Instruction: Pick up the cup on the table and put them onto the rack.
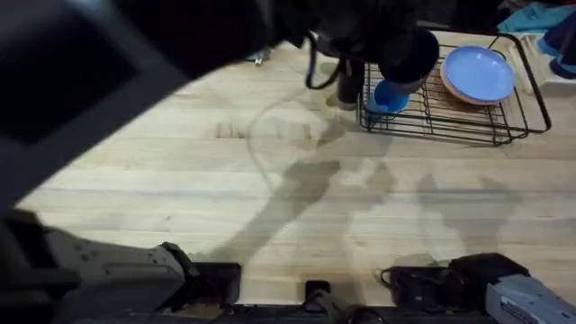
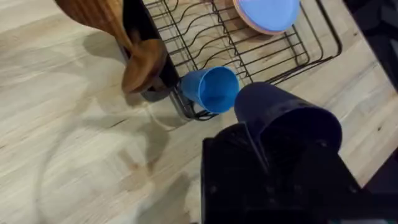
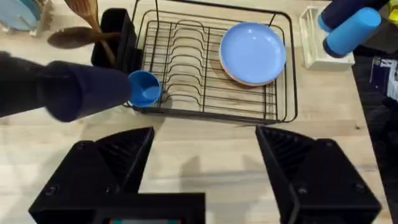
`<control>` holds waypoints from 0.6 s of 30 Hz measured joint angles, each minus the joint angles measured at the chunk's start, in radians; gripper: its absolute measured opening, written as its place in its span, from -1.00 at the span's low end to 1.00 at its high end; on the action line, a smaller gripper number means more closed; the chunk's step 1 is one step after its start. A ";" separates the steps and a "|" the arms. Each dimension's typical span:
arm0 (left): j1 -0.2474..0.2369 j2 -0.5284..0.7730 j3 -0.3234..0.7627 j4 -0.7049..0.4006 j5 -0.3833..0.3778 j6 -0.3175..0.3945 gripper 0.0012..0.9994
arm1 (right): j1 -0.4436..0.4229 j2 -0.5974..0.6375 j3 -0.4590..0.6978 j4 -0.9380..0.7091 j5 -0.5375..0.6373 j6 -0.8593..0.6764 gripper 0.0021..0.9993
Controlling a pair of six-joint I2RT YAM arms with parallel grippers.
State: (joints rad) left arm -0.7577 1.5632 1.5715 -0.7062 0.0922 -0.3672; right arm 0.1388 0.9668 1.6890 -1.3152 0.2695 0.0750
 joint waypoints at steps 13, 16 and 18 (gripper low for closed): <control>-0.089 0.139 0.000 0.107 -0.202 0.000 -0.92 | 0.000 0.000 0.000 -0.005 0.000 0.000 0.99; -0.095 0.138 0.000 0.114 -0.237 0.000 -0.92 | 0.000 0.000 0.000 -0.005 0.000 0.000 0.99; -0.096 0.138 0.000 0.113 -0.253 0.000 -0.92 | 0.000 0.000 0.000 -0.005 0.000 0.000 0.99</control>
State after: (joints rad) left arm -0.8536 1.7016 1.5715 -0.5937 -0.1612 -0.3668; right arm 0.1390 0.9668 1.6890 -1.3205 0.2695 0.0750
